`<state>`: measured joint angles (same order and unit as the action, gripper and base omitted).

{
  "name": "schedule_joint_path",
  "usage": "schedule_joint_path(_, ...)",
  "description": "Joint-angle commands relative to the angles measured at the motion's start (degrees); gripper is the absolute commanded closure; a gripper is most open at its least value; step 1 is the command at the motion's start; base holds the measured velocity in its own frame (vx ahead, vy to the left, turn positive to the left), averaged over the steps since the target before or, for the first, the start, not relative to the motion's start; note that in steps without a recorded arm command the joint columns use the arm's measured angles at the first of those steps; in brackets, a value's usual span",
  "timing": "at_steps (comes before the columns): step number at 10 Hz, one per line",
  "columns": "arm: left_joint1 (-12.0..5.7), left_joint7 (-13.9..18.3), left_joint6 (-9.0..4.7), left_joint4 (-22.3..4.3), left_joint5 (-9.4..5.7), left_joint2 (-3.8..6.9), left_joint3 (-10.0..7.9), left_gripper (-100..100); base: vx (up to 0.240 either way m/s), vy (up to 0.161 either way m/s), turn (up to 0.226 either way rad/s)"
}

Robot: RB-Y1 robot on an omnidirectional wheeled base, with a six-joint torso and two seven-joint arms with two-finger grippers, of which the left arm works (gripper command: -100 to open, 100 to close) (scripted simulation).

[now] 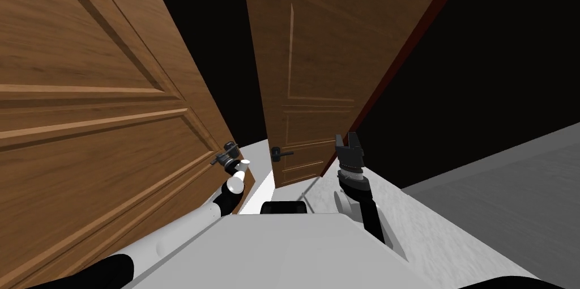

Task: Push the door open

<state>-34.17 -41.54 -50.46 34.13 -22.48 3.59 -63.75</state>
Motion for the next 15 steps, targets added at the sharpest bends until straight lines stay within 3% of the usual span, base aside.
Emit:
schedule_joint_path(1, -0.64, 0.2, -2.29, -1.0, -0.02, 1.29, -0.29, 100, 0.026, 0.062, 0.005)
schedule_joint_path(4, -1.03, -1.8, -3.78, -0.8, -1.43, 1.59, -3.31, 100, 0.034, 0.054, -0.104)
schedule_joint_path(6, -1.03, -1.8, -3.78, -0.8, -1.43, 1.59, -3.31, 100, 0.021, 0.039, -0.031)
schedule_joint_path(7, -1.45, -3.8, -5.29, -0.6, -2.84, 1.85, -6.27, 100, 0.046, 0.065, -0.249)
schedule_joint_path(8, -1.66, -4.8, -6.03, -0.5, -3.53, 1.96, -7.81, 100, 0.055, 0.115, -0.267)
schedule_joint_path(9, -1.66, -4.8, -6.03, -0.5, -3.53, 1.96, -7.81, 100, 0.034, 0.099, -0.084)
schedule_joint_path(11, -2.06, -6.7, -7.42, -0.3, -4.83, 2.14, -10.60, 100, 0.060, 0.076, -0.138)
schedule_joint_path(12, -2.06, -6.7, -7.42, -0.3, -4.83, 2.14, -10.60, 100, 0.039, 0.061, -0.059)
schedule_joint_path(13, -2.42, -8.3, -8.63, -0.1, -5.96, 2.26, -13.02, 100, 0.047, 0.085, -0.196)
schedule_joint_path(15, -2.83, -10.1, -9.99, 0.1, -7.23, 2.38, -15.74, 100, 0.056, 0.106, -0.188)
